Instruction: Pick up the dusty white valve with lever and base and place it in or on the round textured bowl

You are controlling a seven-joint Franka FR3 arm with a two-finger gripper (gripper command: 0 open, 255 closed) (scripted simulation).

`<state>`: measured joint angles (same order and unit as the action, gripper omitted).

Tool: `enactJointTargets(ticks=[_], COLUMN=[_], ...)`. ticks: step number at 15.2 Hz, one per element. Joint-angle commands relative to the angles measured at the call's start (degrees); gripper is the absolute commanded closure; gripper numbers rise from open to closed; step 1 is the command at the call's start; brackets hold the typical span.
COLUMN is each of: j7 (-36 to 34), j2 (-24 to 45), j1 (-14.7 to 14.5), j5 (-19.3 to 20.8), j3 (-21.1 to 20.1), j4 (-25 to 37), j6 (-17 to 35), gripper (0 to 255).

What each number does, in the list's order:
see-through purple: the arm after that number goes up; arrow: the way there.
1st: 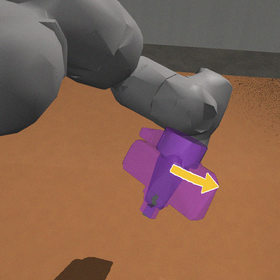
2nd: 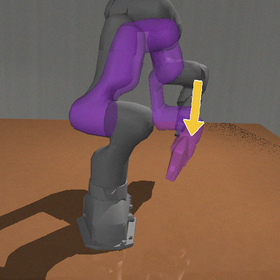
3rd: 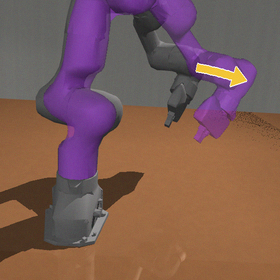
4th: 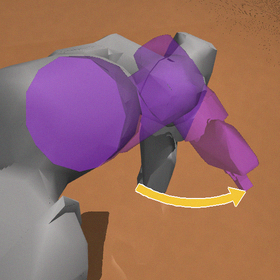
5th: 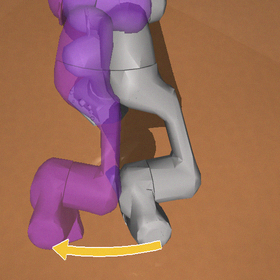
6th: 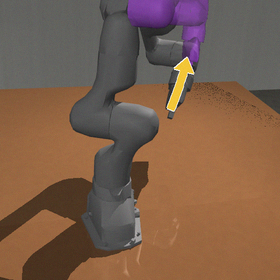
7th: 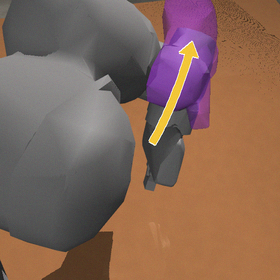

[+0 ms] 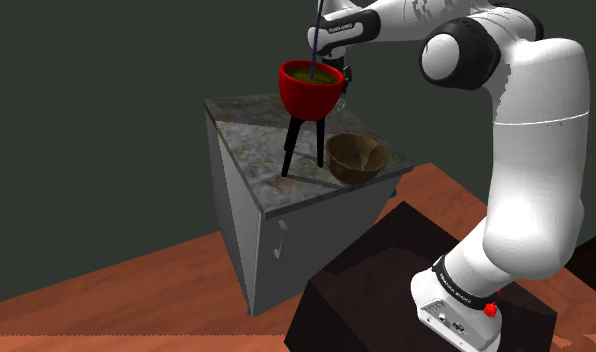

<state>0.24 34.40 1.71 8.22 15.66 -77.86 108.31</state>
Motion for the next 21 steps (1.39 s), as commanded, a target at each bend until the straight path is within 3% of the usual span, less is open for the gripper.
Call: enactJointTargets(ticks=[1,9,10,21], j7=[-0.1,-0.2,-0.2,0.1], j2=[0.3,0.4,0.4,-0.1], j1=[0.1,0.2,0.2,0.2], j5=[0.0,0.0,0.0,0.0], j3=[0.0,0.0,0.0,0.1], j4=[-1.1,-1.4,-1.4,-0.5], j6=[1.4,1.8,1.8,0.5], gripper=[0,0,255,255])
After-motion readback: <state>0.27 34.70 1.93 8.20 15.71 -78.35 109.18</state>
